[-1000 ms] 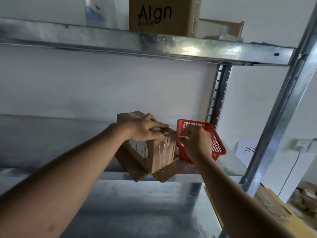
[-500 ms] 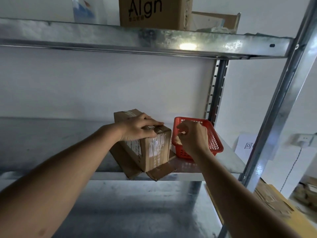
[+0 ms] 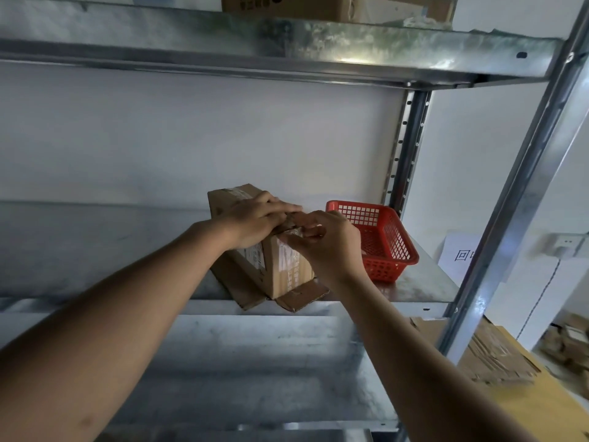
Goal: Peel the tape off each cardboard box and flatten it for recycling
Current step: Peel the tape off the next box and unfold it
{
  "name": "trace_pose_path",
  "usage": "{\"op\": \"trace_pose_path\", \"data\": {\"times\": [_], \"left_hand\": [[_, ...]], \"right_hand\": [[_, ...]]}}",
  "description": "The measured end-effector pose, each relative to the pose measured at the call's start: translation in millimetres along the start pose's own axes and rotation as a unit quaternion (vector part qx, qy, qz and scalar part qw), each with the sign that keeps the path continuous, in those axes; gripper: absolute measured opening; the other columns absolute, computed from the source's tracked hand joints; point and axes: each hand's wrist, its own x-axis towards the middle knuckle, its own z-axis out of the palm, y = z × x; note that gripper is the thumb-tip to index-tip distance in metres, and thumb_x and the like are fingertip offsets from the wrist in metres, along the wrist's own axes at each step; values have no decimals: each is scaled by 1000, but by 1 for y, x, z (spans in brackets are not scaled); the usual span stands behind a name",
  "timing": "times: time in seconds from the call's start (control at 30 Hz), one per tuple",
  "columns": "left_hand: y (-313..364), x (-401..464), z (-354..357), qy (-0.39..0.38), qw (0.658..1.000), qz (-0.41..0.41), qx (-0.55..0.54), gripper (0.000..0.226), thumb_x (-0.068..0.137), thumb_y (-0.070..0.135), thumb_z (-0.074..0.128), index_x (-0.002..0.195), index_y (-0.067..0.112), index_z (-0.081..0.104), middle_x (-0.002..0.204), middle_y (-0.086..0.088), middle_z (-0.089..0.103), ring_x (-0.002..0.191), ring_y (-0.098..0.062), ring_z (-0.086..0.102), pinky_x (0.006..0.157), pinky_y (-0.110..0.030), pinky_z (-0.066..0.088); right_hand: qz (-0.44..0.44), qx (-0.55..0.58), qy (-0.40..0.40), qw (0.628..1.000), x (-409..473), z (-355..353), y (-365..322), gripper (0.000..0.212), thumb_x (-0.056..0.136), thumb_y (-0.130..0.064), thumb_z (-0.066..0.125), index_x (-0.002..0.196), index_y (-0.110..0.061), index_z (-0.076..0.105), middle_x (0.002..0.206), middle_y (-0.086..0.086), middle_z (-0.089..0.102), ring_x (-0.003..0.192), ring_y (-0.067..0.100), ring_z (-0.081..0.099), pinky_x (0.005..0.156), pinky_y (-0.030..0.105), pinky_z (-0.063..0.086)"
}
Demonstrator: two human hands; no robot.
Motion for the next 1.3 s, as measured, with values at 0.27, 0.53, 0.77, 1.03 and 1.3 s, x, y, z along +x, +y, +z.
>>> {"op": "trace_pose_path", "data": {"times": [0.27, 0.53, 0.77, 1.03, 1.3], "left_hand": [[13, -22, 0, 59, 987, -31, 146, 43, 111, 45, 23, 148, 39, 45, 148, -2, 49, 130, -28, 52, 109, -51, 41], [16, -32, -9, 84, 970, -41, 223, 22, 109, 37, 27, 120, 32, 45, 112, -4, 55, 88, -24, 58, 88, -48, 46], [13, -31, -2, 107, 976, -39, 187, 15, 108, 30, 28, 101, 27, 42, 94, 0, 50, 82, -25, 55, 91, -49, 42], [11, -30, -3, 91, 977, -44, 186, 18, 108, 35, 28, 112, 28, 43, 112, -3, 54, 106, -31, 57, 94, -48, 37], [10, -26, -7, 40, 975, -75, 205, 45, 110, 44, 22, 151, 35, 39, 136, -7, 43, 135, -33, 42, 110, -53, 31]], "right_hand": [[48, 46, 47, 997, -14, 12, -3, 27, 80, -26, 89, 104, -23, 79, 89, -23, 72, 84, -6, 71, 74, 16, 57], [123, 120, 63, 983, -12, 29, -10, 24, 88, -19, 77, 111, -25, 77, 91, -24, 72, 89, -12, 69, 82, 22, 59], [97, 76, 67, 990, -12, 26, -7, 16, 89, -20, 77, 105, -23, 81, 79, -28, 68, 87, -12, 68, 81, 19, 58], [124, 77, 35, 989, -5, 23, -7, 23, 90, -23, 73, 113, -25, 69, 86, -17, 73, 83, -2, 70, 79, 33, 61], [-44, -172, -127, 976, 38, 2, -18, 17, 98, -21, 68, 101, -11, 80, 96, 2, 69, 101, 14, 58, 72, 30, 47]]}}
